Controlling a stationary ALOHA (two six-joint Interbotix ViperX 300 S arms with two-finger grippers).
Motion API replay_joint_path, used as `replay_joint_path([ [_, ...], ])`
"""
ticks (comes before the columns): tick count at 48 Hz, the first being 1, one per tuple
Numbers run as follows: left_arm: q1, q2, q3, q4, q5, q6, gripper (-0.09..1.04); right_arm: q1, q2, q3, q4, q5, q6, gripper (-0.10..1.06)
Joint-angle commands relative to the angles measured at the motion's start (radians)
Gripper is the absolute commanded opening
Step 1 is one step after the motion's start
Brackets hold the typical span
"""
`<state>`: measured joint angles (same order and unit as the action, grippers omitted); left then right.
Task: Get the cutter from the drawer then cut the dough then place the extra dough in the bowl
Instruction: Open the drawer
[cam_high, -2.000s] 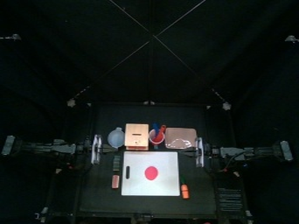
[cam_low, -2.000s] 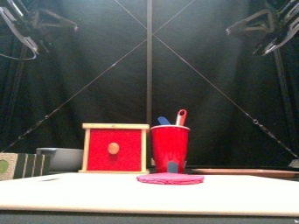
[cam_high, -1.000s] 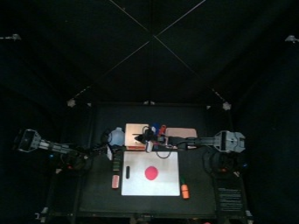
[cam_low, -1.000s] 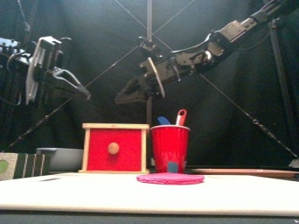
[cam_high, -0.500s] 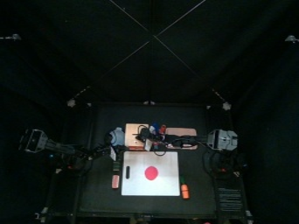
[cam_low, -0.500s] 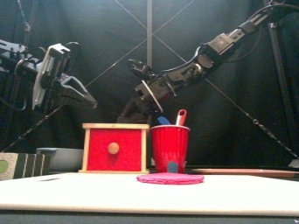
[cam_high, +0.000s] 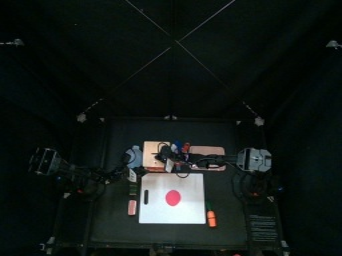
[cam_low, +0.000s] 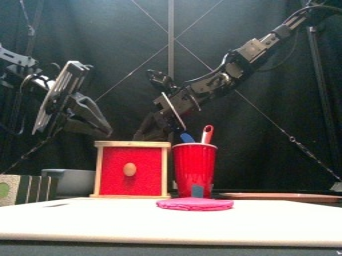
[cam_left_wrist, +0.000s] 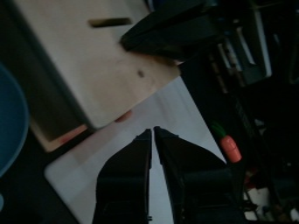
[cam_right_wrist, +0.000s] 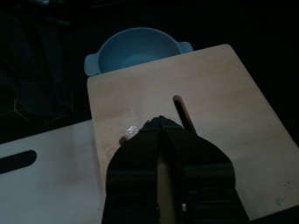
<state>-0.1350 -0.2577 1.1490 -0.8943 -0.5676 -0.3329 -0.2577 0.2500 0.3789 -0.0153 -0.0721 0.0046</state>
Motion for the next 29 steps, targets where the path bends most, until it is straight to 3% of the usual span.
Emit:
replay_joint_path([
  [1,-0.003,0.048,-0.037,0.002,-0.002,-0.064,0.61,0.002,-0.012,-0.003,-0.006,0.028,0.002,0.04],
  [15,-0.003,0.135,-0.086,0.014,-0.003,-0.201,0.86,0.003,-0.012,-0.008,-0.02,0.041,0.003,0.04],
  [29,0.014,0.17,-0.095,-0.064,-0.002,-0.268,0.87,0.003,-0.012,-0.012,-0.02,0.041,0.003,0.04],
])
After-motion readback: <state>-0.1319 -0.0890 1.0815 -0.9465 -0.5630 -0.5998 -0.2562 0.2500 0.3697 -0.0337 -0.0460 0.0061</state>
